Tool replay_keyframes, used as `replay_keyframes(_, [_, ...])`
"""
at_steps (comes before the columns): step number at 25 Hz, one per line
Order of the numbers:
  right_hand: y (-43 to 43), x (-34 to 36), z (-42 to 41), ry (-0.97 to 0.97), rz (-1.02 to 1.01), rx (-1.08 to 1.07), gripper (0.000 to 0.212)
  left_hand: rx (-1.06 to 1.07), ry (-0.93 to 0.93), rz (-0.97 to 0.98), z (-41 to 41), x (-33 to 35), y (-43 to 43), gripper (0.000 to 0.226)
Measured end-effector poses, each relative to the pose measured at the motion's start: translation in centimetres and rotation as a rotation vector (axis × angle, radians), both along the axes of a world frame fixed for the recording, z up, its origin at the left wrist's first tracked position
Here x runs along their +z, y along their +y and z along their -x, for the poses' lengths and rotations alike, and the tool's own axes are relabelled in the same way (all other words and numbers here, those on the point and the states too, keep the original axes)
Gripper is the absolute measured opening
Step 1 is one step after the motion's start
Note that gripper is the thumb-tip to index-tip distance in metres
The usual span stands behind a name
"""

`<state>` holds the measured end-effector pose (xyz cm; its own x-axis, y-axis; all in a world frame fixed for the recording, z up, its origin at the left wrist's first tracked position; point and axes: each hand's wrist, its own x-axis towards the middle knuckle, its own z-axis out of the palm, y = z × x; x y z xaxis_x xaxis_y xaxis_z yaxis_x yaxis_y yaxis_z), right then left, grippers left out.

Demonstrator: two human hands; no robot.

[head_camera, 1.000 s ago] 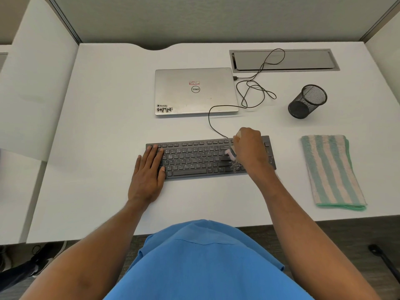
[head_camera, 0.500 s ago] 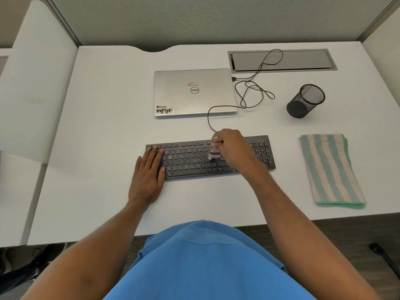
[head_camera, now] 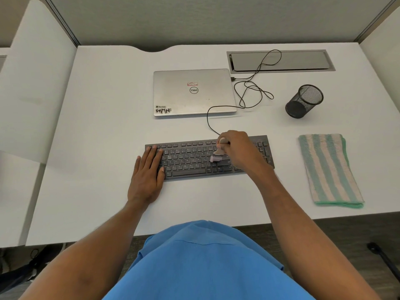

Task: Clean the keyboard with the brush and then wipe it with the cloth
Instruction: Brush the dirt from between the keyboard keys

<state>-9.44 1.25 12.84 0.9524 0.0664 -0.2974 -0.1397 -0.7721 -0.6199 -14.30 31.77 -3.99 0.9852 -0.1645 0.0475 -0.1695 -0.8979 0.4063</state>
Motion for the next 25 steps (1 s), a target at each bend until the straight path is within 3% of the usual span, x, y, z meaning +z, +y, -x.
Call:
replay_keyframes(8, [-2.8,1.1,0.2,0.039,0.128,-0.097,0.017,0.003,-0.003,0.009,0.0,0.0,0.0,0.062])
replay_keyframes(12, [-0.8,1.4,0.3,-0.018,0.014,-0.065,0.016,0.002,-0.005,0.012,0.0,0.0,-0.1,0.062])
replay_keyframes(18, [1.0,0.4,0.6,0.047,-0.001,0.016,0.014,0.003,-0.005,0.007,0.0,0.0,-0.1,0.062])
replay_keyframes(25, [-0.9,-0.2,0.1,-0.005,0.244,0.017,0.020,0.003,-0.011,0.003,0.0,-0.1,0.0,0.062])
